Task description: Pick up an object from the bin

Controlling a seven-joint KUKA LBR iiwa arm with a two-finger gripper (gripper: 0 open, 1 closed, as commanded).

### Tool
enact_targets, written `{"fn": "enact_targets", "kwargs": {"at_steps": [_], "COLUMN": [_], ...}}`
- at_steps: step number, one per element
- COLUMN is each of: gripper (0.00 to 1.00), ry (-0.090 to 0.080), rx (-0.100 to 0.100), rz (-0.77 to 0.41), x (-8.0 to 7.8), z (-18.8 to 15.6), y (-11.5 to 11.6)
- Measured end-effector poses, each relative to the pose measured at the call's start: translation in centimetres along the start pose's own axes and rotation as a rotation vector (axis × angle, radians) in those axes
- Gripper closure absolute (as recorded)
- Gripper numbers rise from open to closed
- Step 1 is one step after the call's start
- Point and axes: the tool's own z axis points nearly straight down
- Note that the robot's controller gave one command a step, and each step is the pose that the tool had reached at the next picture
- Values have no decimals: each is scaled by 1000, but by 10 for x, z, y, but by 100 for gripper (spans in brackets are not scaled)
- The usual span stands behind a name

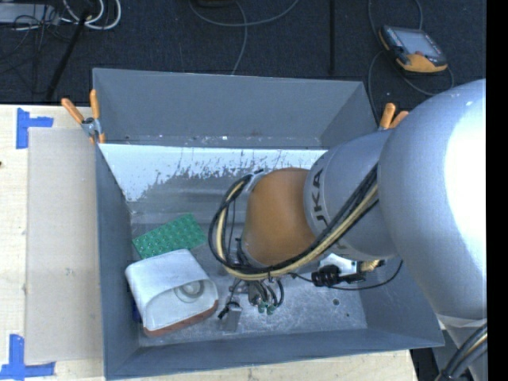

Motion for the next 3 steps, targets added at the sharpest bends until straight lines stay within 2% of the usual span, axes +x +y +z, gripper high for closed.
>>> {"fn": "enact_targets", "kwargs": {"at_steps": [1,2,3], "gripper": [0,100,100], "ry": [-11,-18,-16], "rx": [2,1,-2], "rz": [-6,-4,-92], "x": [-84,-86,-56], "z": [5,0,-171], "y": [82,80,74]}}
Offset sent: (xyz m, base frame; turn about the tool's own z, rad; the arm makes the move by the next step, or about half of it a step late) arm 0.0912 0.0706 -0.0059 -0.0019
